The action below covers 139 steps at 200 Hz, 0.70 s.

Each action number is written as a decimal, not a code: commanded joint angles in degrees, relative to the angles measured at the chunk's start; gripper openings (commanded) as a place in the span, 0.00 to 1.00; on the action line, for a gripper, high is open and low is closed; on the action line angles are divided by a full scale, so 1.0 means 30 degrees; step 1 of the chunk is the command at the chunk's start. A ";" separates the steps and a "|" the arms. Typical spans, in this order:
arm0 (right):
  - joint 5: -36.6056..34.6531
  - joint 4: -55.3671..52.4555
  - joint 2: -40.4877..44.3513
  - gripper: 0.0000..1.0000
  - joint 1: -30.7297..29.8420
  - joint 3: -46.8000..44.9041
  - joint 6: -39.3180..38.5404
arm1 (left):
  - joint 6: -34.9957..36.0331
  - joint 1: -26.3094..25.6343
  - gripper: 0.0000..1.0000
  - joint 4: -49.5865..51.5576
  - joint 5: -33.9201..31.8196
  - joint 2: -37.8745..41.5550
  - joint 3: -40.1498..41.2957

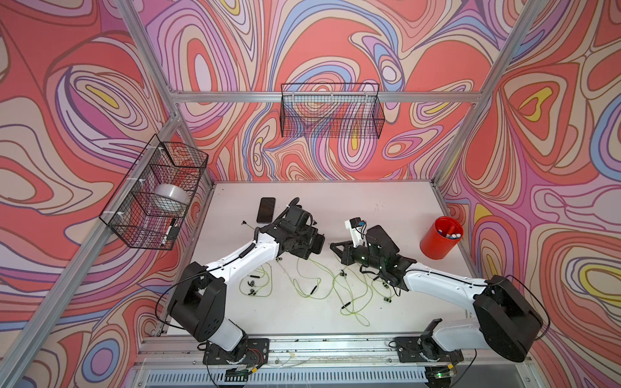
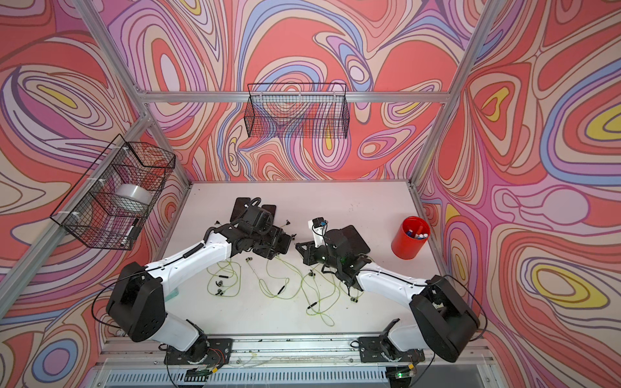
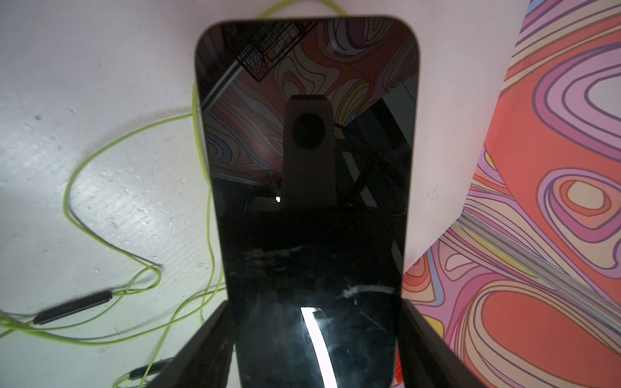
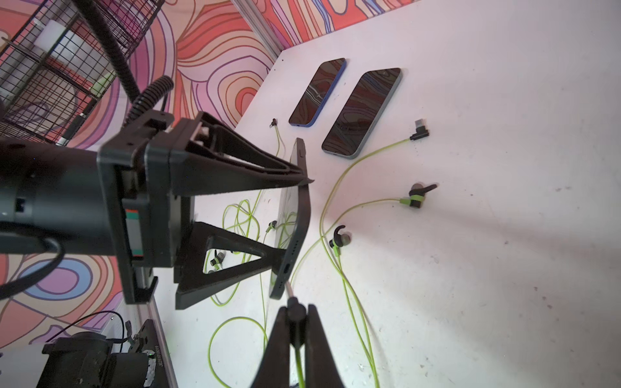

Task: Plug wired earphones into phones
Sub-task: Insert the wired earphone into the phone.

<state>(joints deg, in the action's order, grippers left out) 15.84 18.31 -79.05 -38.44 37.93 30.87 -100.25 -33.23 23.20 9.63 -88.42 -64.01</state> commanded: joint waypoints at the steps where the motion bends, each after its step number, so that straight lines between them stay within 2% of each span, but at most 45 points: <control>1: -0.0064 0.0704 -0.0679 0.00 -0.0307 0.0144 0.0345 | -0.0778 0.0113 0.00 -0.1154 0.0145 0.0646 0.0043; 139: -0.0675 0.0968 -0.0992 0.00 -0.0360 0.0482 0.0370 | -0.0115 0.0120 0.00 -0.2517 0.0725 0.0444 0.0453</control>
<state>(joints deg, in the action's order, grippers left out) 14.96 20.78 -82.35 -39.11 38.04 31.88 -100.73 -33.26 19.11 10.94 -88.36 -63.02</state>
